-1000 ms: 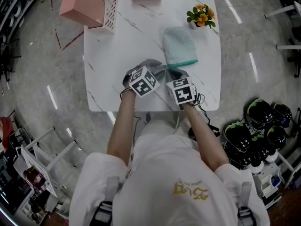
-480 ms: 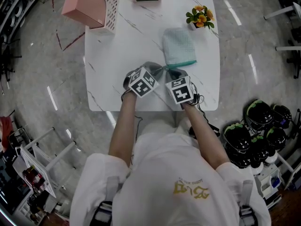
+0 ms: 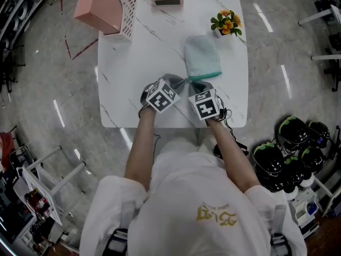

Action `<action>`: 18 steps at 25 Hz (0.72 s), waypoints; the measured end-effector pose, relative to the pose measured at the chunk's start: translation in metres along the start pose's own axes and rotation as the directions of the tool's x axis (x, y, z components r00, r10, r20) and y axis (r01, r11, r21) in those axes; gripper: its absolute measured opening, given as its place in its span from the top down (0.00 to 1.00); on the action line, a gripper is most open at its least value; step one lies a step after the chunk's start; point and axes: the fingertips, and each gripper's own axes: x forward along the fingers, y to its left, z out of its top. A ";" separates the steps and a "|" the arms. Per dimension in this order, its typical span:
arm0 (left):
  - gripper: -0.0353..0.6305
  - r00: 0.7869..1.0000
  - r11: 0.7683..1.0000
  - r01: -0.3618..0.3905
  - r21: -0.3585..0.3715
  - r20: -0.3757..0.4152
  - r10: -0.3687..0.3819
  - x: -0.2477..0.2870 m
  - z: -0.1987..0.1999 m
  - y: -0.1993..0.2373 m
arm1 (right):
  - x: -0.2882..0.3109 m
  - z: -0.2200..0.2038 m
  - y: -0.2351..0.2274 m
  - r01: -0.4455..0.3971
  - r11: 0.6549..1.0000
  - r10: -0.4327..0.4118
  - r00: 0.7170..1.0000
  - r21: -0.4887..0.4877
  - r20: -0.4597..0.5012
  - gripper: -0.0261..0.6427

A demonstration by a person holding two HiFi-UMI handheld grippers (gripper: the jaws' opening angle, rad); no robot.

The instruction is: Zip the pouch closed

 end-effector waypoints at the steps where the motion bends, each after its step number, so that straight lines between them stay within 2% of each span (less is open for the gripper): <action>1: 0.89 1.000 1.000 0.000 -0.002 0.000 0.000 0.000 -0.001 -0.001 | 0.000 -0.001 0.000 0.003 1.000 -0.003 1.000 -0.005 -0.002 0.94; 6: 0.89 1.000 1.000 -0.011 -0.017 0.000 0.011 -0.006 -0.003 0.004 | -0.003 0.001 -0.003 0.008 0.998 -0.009 1.000 0.061 0.005 0.94; 18: 0.90 1.000 0.999 -0.018 -0.048 0.002 0.018 -0.006 -0.006 0.011 | -0.007 0.002 -0.014 0.043 0.998 -0.043 0.999 0.053 0.000 0.94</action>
